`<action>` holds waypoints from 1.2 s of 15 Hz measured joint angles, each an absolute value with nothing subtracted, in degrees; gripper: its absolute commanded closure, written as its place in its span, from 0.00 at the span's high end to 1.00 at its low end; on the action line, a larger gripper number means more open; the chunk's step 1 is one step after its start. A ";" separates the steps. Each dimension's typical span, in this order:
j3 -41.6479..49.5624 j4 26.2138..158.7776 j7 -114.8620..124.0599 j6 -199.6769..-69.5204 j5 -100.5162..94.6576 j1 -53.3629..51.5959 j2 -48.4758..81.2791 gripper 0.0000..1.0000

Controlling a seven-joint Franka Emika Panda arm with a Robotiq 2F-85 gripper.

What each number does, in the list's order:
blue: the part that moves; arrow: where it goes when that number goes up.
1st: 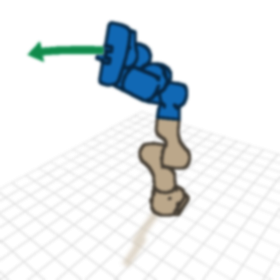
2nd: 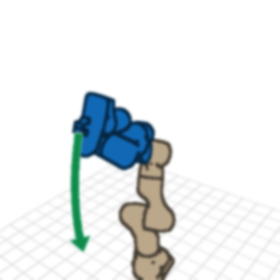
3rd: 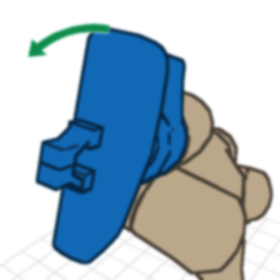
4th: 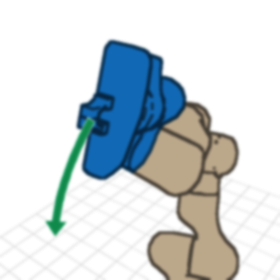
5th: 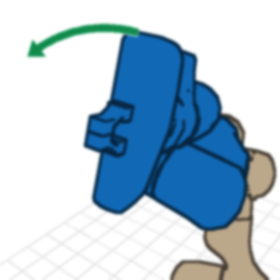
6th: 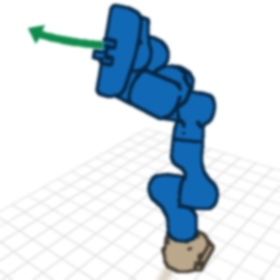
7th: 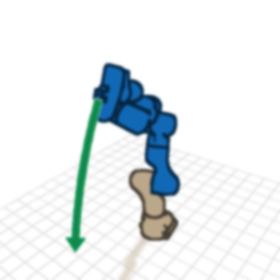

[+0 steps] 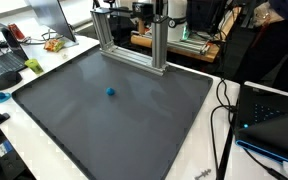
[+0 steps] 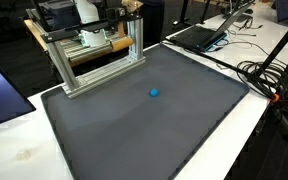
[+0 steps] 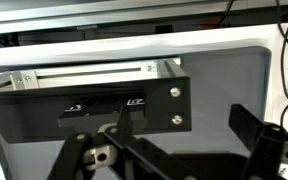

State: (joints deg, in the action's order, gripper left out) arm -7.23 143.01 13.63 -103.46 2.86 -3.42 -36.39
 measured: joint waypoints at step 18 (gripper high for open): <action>-0.23 151.37 2.88 -120.34 -0.50 1.47 -38.22 1.00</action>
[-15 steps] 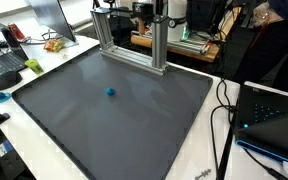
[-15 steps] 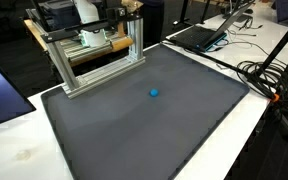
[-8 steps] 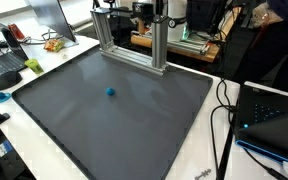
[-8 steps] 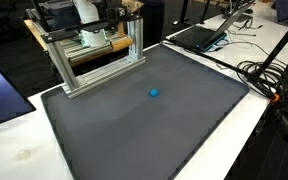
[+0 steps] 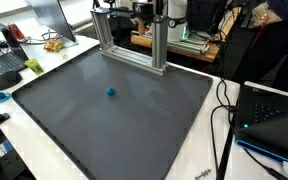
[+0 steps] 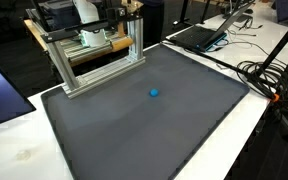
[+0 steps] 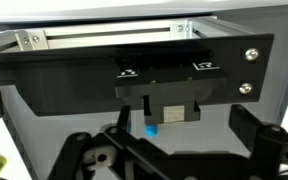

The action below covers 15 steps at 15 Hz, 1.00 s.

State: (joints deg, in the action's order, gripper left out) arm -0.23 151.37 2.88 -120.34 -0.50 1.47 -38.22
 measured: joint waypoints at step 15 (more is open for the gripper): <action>-0.80 151.37 1.56 -121.95 -0.84 1.44 -36.54 1.00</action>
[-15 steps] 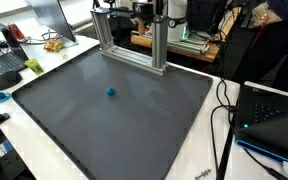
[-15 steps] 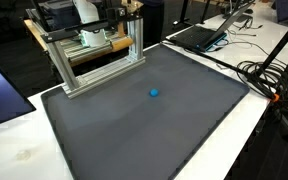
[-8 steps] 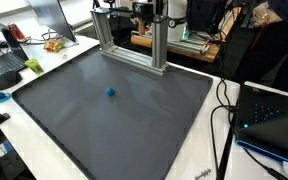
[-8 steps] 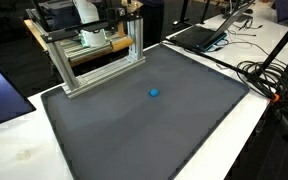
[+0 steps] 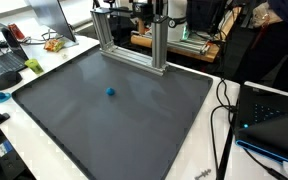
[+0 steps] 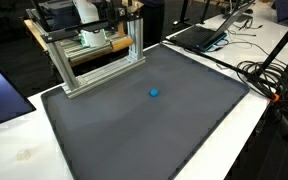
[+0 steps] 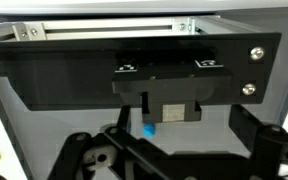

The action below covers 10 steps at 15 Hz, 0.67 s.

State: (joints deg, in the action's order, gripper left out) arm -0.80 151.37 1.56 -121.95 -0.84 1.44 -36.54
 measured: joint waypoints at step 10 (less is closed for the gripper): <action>-1.27 151.37 1.12 -122.87 -2.96 1.43 -33.00 1.00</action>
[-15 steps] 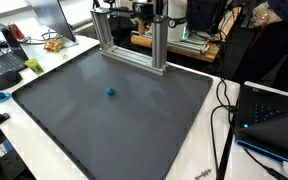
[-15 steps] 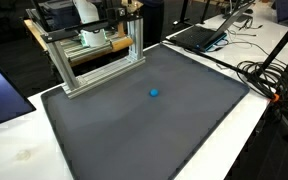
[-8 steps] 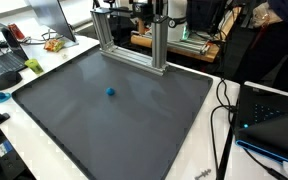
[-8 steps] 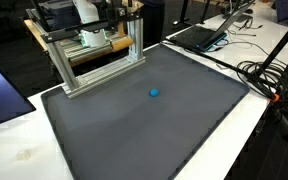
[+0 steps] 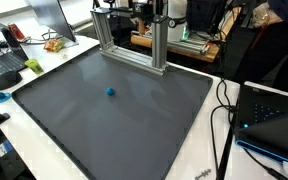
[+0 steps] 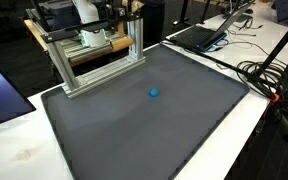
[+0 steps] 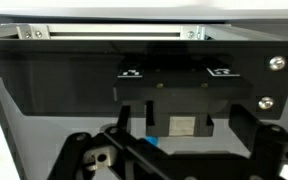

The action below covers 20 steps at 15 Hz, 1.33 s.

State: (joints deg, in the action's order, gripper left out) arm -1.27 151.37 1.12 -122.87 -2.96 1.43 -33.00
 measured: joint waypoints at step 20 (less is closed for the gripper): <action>-1.28 151.69 -0.86 -119.89 -4.06 1.43 -32.60 0.68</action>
